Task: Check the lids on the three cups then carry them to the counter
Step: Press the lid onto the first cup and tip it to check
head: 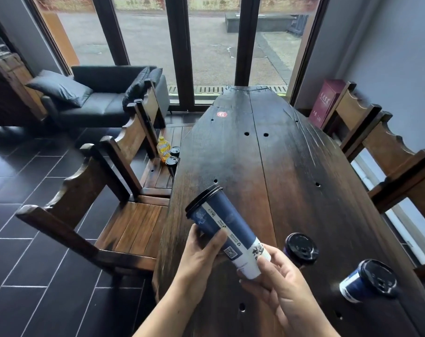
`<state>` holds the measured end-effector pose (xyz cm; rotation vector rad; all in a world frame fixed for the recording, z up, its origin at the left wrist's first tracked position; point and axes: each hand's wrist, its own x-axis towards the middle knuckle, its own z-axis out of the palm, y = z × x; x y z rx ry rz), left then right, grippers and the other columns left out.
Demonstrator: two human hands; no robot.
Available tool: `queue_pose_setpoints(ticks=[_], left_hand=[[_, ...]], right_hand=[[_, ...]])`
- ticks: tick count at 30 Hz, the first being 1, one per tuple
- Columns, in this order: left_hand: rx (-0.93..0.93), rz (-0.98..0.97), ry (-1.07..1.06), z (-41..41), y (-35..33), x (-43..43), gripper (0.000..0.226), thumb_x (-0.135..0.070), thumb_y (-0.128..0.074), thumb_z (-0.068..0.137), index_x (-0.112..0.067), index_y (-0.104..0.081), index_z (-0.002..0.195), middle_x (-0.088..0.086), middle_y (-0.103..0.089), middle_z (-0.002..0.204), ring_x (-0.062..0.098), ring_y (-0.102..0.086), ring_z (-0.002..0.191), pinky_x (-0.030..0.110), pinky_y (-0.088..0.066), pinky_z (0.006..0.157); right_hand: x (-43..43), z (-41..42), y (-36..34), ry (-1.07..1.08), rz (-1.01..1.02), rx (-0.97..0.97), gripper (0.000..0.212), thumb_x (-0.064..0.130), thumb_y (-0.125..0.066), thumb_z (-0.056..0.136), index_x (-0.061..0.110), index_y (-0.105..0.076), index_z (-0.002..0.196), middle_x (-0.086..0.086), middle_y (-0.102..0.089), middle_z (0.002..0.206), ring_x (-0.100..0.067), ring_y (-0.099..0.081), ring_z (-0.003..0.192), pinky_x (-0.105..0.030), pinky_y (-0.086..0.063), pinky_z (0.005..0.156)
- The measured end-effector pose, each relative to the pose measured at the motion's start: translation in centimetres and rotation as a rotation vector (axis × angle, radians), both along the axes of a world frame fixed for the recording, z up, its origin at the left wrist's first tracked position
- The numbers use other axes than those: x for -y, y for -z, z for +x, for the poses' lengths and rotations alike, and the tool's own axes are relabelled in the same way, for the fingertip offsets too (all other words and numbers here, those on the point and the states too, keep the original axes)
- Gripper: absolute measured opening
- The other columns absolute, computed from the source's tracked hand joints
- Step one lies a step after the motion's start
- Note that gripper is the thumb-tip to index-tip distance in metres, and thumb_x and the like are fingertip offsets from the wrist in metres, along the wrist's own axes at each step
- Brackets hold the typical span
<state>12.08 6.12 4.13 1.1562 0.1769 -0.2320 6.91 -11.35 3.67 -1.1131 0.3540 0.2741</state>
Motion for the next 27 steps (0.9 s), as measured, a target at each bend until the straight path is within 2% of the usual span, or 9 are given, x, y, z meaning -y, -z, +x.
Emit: queue_pose_setpoints(ticks=[2,5,8,10,13,16,18,21,27], left_hand=[[-0.016,0.011,0.049,-0.2,0.3,-0.2,0.097,-0.057,-0.097,0.053,-0.014,-0.058,0.131,0.011,-0.074,0.123,0.035,-0.074,0.110,0.047,-0.062,0.084],[-0.094,0.107,0.160,-0.4,0.9,-1.6,0.096,-0.059,-0.096,0.053,-0.014,-0.058,0.128,0.009,-0.076,0.121,0.039,-0.075,0.108,0.049,-0.063,0.083],[-0.268,0.203,0.034,-0.3,2.0,-4.1,0.058,-0.044,-0.076,0.088,-0.006,-0.057,0.128,0.021,-0.075,0.119,0.041,-0.078,0.091,0.047,-0.064,0.074],[-0.385,0.230,0.005,-0.1,2.4,-5.5,0.043,-0.043,-0.058,0.100,-0.010,-0.057,0.128,0.024,-0.073,0.119,0.042,-0.079,0.086,0.046,-0.064,0.064],[-0.442,0.275,0.216,0.0,1.6,-5.8,0.067,-0.072,-0.048,0.084,-0.023,-0.060,0.128,0.022,-0.075,0.115,0.046,-0.077,0.083,0.040,-0.062,0.052],[-0.419,0.242,0.381,-0.1,0.9,-4.9,0.078,-0.081,-0.037,0.082,-0.026,-0.061,0.133,0.021,-0.076,0.116,0.038,-0.076,0.076,0.035,-0.062,0.050],[-0.427,0.197,0.412,-0.1,0.9,-4.2,0.084,-0.081,-0.039,0.079,-0.021,-0.062,0.133,0.021,-0.076,0.110,0.031,-0.075,0.067,0.031,-0.060,0.047],[-0.426,0.167,0.375,-0.3,1.5,-3.7,0.088,-0.078,-0.050,0.074,-0.014,-0.062,0.134,0.022,-0.072,0.097,0.026,-0.071,0.055,0.029,-0.058,0.043],[-0.409,0.059,0.314,-0.6,1.9,-4.0,0.077,-0.065,-0.058,0.077,-0.010,-0.065,0.130,0.023,-0.074,0.097,0.035,-0.074,0.070,0.034,-0.063,0.052]], right_hand=[[0.5,0.3,-0.5,0.085,-0.054,0.053,0.104,0.059,-0.101,0.032,0.012,-0.069,0.119,-0.022,-0.078,0.105,-0.030,-0.077,0.088,-0.035,-0.066,0.070],[2.2,0.7,-2.2,0.099,-0.222,0.183,0.084,0.064,-0.096,0.047,0.024,-0.073,0.117,-0.020,-0.077,0.107,-0.029,-0.077,0.094,-0.038,-0.065,0.080],[4.5,1.1,-4.1,0.023,-0.583,0.303,0.051,0.053,-0.086,0.075,0.041,-0.071,0.122,-0.002,-0.080,0.106,-0.019,-0.077,0.097,-0.044,-0.061,0.089],[5.9,1.5,-5.0,-0.051,-0.747,0.346,0.046,0.043,-0.081,0.080,0.049,-0.068,0.124,0.008,-0.080,0.104,-0.014,-0.077,0.092,-0.041,-0.062,0.088],[6.8,1.7,-5.8,-0.162,-0.851,0.383,0.050,0.036,-0.079,0.083,0.050,-0.067,0.129,0.014,-0.080,0.104,-0.011,-0.077,0.094,-0.037,-0.060,0.090],[6.9,1.6,-6.4,-0.226,-0.907,0.443,0.054,0.037,-0.079,0.081,0.046,-0.065,0.132,0.015,-0.077,0.105,-0.007,-0.074,0.096,-0.018,-0.056,0.086],[6.7,1.6,-6.6,-0.254,-0.970,0.491,0.055,0.031,-0.081,0.083,0.044,-0.065,0.134,0.017,-0.074,0.106,-0.005,-0.071,0.100,-0.013,-0.053,0.084],[6.6,1.6,-6.6,-0.271,-0.999,0.512,0.055,0.030,-0.080,0.085,0.046,-0.063,0.135,0.013,-0.073,0.107,-0.007,-0.070,0.101,-0.020,-0.053,0.087],[6.7,1.5,-6.1,-0.314,-1.007,0.483,0.058,0.038,-0.080,0.087,0.047,-0.057,0.140,0.017,-0.072,0.114,-0.005,-0.067,0.109,-0.028,-0.055,0.092]])
